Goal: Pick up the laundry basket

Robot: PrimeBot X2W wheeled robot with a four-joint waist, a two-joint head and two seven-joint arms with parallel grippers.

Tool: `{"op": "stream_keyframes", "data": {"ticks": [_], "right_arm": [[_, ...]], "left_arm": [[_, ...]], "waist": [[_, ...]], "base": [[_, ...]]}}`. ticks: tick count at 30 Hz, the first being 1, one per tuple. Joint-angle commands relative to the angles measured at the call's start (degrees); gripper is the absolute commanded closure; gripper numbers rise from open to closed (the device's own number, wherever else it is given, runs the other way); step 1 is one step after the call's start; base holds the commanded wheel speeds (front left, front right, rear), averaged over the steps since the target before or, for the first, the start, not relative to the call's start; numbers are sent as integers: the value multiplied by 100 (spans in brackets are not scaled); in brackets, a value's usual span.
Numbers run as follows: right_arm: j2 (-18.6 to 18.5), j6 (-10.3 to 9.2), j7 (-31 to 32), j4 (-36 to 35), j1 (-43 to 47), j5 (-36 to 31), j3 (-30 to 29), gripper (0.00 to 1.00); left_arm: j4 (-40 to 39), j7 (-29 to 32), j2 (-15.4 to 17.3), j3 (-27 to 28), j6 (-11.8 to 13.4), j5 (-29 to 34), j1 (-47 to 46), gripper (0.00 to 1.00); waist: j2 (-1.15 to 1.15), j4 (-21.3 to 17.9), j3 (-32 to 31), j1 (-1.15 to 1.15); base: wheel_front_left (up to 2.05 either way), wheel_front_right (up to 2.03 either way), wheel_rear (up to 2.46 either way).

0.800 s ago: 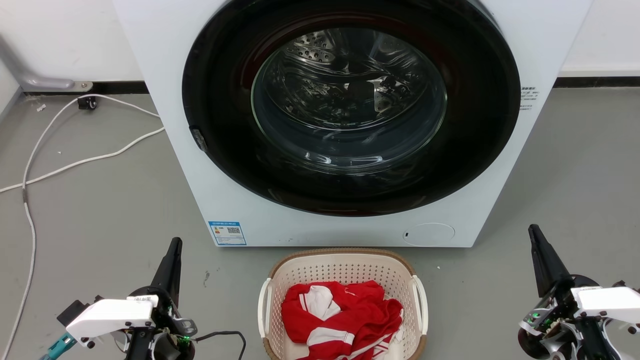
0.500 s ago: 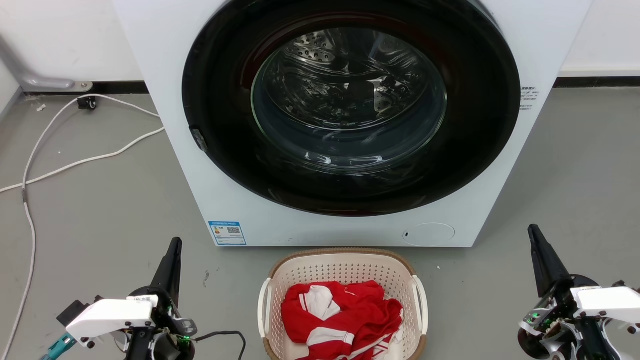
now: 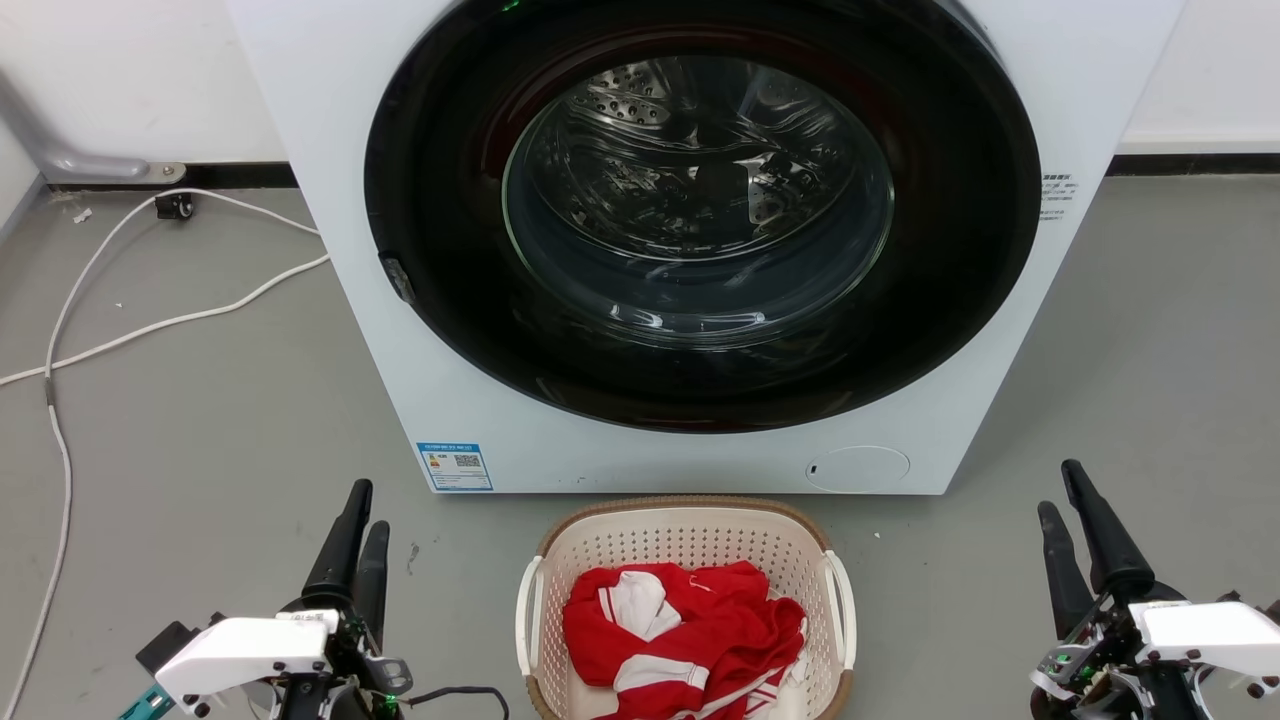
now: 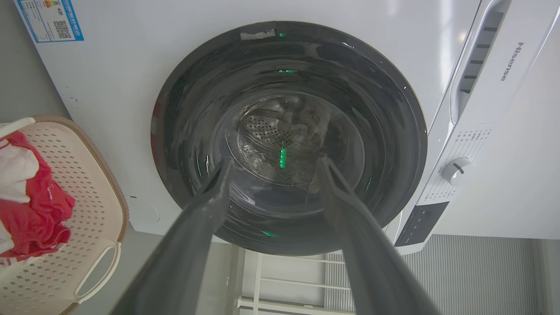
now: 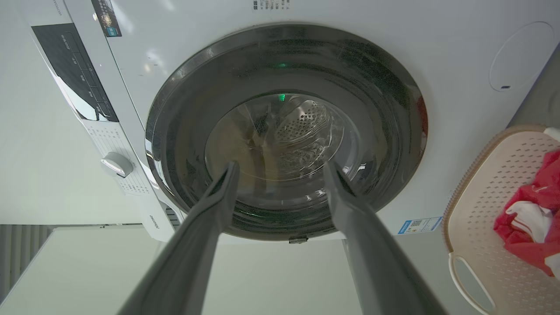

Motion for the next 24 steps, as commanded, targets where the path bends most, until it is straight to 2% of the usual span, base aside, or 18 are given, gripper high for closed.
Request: {"op": "stream_keyframes", "data": {"ticks": [1,5,9,24], "right_arm": [[-19,0,-75,-203,-51,-93,27,0],[-15,0,-182,-345,28,-245,48,0],[-11,0,-284,-467,100,-673,47,0],[3,0,-529,-857,221,-3246,183,0]], "left_arm": [[-149,-82,20,-70,-6,73,-117,0],[-255,-198,19,-146,-6,267,-117,0],[-394,-301,18,-188,-7,637,-112,0],[-751,-650,13,-291,-1,2334,-28,0]], "waist": [[0,1,-1,0],[0,4,-5,0],[0,7,-11,0],[0,1,-33,0]], "base": [[0,0,0],[0,0,0],[0,0,0],[0,0,0]]}}
